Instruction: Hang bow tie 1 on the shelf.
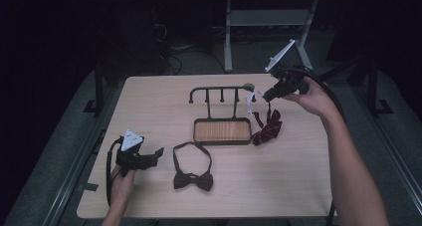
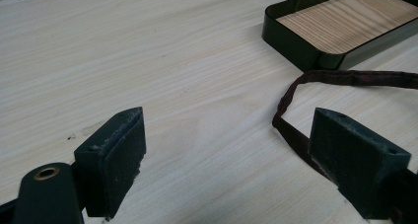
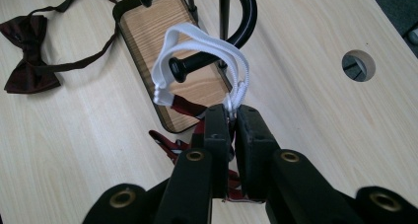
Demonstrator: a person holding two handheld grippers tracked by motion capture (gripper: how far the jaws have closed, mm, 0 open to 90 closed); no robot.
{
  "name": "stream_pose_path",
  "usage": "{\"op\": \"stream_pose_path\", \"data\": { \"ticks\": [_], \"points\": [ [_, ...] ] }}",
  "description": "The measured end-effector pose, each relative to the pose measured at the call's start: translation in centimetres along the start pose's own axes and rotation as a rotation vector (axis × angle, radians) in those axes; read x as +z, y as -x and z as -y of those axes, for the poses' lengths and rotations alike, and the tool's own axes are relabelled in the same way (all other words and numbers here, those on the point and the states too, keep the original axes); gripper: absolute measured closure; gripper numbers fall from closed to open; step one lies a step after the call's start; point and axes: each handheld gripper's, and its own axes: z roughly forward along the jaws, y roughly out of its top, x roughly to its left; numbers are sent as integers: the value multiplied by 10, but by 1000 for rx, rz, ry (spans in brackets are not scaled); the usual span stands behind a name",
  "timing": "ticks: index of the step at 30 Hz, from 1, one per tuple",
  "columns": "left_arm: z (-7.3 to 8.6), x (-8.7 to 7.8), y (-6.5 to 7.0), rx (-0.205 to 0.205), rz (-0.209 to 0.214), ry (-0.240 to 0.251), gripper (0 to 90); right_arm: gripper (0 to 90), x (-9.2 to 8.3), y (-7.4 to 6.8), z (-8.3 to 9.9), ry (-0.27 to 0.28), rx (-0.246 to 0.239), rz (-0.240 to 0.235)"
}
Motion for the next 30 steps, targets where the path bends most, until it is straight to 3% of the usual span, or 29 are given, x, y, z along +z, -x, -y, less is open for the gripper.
{"op": "stream_pose_path", "data": {
  "ticks": [18, 30],
  "points": [
    [0, 0, 0, 2, 2, 2, 140, 819, 1, -3, 1, 5, -9, 3],
    [-1, 0, 1, 18, 8, -5, 140, 767, 2, -8, 12, 6, -13, -31]
  ]
}}
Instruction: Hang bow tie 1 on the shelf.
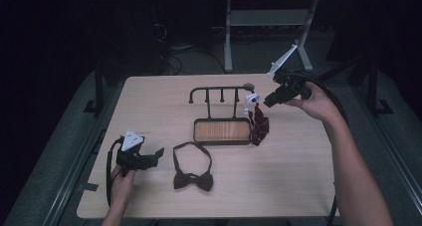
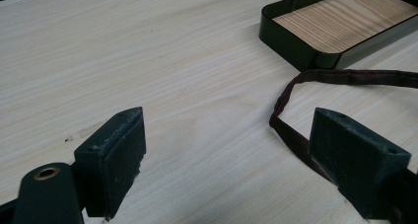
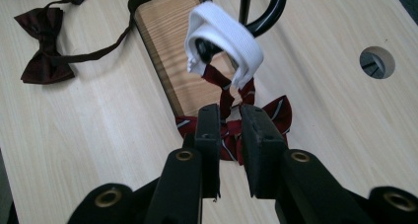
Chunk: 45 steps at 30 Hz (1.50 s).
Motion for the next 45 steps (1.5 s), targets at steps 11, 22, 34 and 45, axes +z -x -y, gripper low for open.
{"op": "stream_pose_path", "data": {
  "ticks": [11, 22, 34, 45],
  "points": [
    [-2, 0, 1, 16, 15, -7, 140, 714, 2, -10, 19, 15, -12, -29],
    [-5, 0, 3, 25, 48, -12, 140, 630, 7, -24, 37, 19, -23, -41],
    [-7, 4, 13, 92, 117, -32, 141, 530, 17, -42, 68, 53, 2, -51],
    [-8, 7, 20, 125, 149, -45, 142, 502, 34, -56, 97, 60, 18, -71]
  ]
}}
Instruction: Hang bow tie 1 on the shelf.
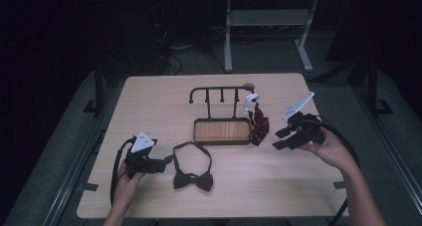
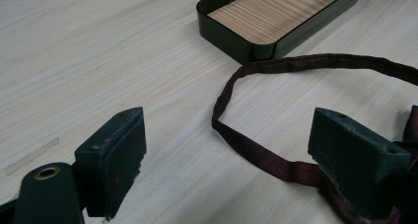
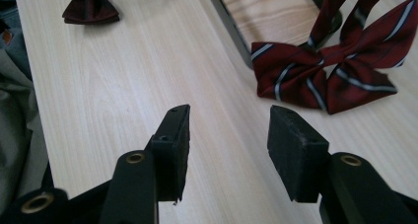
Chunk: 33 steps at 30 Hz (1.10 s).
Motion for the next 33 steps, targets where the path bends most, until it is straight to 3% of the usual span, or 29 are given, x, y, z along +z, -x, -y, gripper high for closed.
{"op": "stream_pose_path", "data": {
  "ticks": [3, 18, 33],
  "points": [
    [0, 1, 0, 2, 14, -12, 142, 493, 3, 0, 6, 9, -4, 2],
    [-2, 5, 5, 34, 23, -31, 142, 432, 9, -9, 39, 57, 84, 2],
    [-3, 8, 8, 33, 42, -46, 142, 375, 28, -18, 65, 110, 107, -3]
  ]
}}
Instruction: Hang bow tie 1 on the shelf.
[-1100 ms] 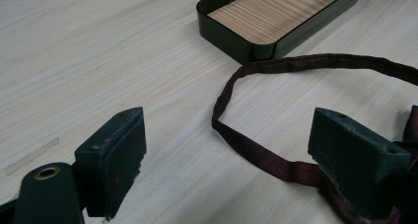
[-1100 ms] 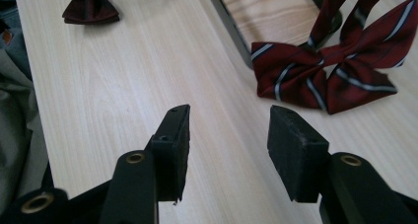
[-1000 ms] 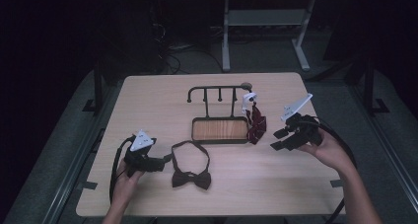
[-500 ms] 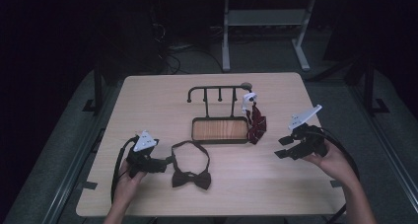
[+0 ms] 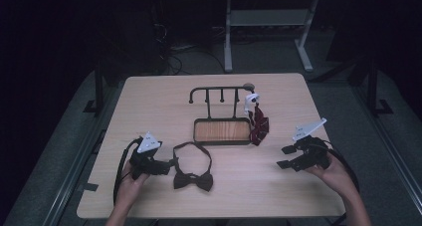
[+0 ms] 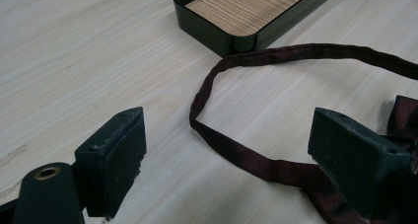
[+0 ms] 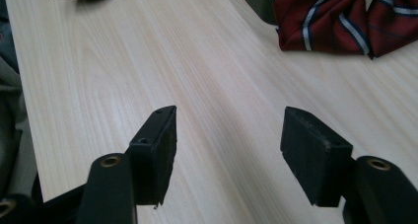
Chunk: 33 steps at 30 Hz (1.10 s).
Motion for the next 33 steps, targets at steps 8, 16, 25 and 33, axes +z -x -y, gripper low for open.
{"op": "stream_pose_path", "data": {
  "ticks": [8, 16, 25, 33],
  "points": [
    [-2, 0, 0, -1, -3, -7, 142, 344, 2, 0, 15, 10, 16, 5],
    [-7, 2, 3, 12, -5, -32, 145, 316, -2, 4, 32, 31, 62, 37],
    [-16, 12, -3, 26, 54, -119, 147, 315, -1, 3, 32, 23, 41, 44],
    [-22, 19, -10, -25, 74, -119, 154, 321, 3, 0, 30, 0, 27, 38]
  ]
}}
